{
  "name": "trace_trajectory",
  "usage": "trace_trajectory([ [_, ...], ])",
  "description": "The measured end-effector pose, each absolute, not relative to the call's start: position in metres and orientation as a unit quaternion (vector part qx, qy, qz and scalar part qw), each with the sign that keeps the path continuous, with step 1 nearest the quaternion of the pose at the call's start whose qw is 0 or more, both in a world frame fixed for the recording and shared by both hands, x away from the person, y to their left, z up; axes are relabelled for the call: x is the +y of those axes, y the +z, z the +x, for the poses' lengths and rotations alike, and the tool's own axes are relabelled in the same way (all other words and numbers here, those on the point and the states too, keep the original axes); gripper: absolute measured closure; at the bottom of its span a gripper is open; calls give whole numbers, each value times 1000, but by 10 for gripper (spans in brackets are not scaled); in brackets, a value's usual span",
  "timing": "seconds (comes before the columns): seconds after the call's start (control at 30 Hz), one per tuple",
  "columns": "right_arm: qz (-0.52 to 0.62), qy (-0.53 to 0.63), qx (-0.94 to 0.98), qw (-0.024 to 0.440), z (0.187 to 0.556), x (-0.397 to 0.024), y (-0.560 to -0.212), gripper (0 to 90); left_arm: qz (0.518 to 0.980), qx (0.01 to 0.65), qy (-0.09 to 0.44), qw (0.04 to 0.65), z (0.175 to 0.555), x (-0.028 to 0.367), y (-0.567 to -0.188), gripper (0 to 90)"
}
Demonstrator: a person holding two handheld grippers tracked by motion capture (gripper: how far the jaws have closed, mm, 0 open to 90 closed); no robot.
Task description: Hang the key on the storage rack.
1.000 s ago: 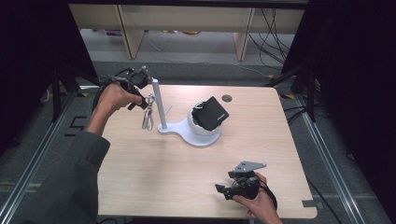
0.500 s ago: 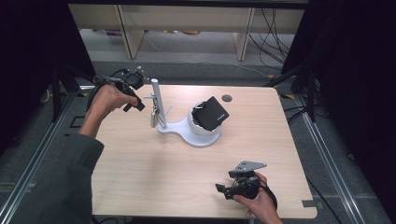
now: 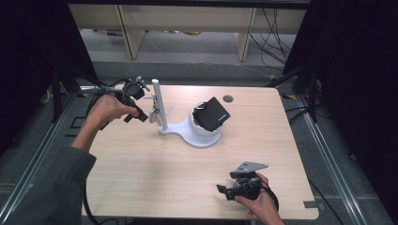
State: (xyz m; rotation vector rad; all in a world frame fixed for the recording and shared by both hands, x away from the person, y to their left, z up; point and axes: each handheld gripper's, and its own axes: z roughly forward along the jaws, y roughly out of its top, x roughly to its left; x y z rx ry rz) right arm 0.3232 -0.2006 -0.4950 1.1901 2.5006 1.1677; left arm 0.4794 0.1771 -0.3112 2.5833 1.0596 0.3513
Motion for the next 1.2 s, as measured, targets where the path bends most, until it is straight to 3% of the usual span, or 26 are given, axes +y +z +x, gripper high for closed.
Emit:
trace_trajectory([
  [0.53, 396, 383, 832, 66, 323, -200, -495, 258, 929, 323, 72, 166, 412, 172, -364, 347],
  [1.03, 397, 384, 831, 67, 324, -200, -496, 258, 937, 272, 51, 214, 359, 153, -424, 288],
  [1.2, 399, 385, 829, 67, 324, -201, -495, 258, 937, 260, 69, 221, 350, 152, -437, 268],
])
